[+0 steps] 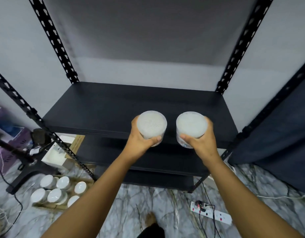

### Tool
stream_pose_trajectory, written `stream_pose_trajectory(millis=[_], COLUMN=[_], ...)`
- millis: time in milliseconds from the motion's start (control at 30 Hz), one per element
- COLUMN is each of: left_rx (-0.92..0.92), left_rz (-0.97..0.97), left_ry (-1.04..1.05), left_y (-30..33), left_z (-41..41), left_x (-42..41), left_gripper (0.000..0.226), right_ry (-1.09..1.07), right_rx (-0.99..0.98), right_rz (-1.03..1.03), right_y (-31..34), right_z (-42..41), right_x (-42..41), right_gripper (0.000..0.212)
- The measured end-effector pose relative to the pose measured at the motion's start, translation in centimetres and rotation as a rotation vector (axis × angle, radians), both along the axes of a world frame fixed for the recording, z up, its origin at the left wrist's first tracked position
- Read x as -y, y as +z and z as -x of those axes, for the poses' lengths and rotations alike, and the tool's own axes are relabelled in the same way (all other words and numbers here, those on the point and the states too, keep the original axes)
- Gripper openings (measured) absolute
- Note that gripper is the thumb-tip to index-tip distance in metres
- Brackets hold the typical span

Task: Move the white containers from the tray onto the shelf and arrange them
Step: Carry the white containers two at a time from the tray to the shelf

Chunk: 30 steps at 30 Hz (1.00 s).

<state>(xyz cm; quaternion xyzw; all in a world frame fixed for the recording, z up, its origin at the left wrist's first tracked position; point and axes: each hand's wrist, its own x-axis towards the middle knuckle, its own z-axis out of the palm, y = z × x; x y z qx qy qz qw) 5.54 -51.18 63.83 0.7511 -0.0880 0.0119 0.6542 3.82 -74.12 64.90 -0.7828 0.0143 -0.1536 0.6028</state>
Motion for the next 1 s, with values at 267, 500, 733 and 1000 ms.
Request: stream_pose_trajectory(millis=[267,500,733,1000], left_rx=[0.018,0.035,-0.022,-0.126], left_rz=[0.015,-0.034,-0.021,-0.008], left_ry=[-0.006,0.036,-0.023,-0.044], left_y=[-0.6,-1.8,-3.0,-4.4], left_z=[-7.0,-13.8,-18.2,-21.5], left_x=[3.7,5.9,7.2,8.4], left_gripper=[0.081,0.078,0.078,0.093], right_ry=[-0.049,-0.076,-0.061,-0.023], right_rx=[-0.010,-0.034,-0.100,-0.152], right_rz=[-0.008,-0.063,-0.082,-0.110], right_y=[-0.7,-2.1,-2.9,-4.5], right_z=[-7.2,-13.4,-17.4,-20.2], right_x=[3.1,4.9,5.9,6.5], right_gripper=[0.081,0.079,0.081,0.082])
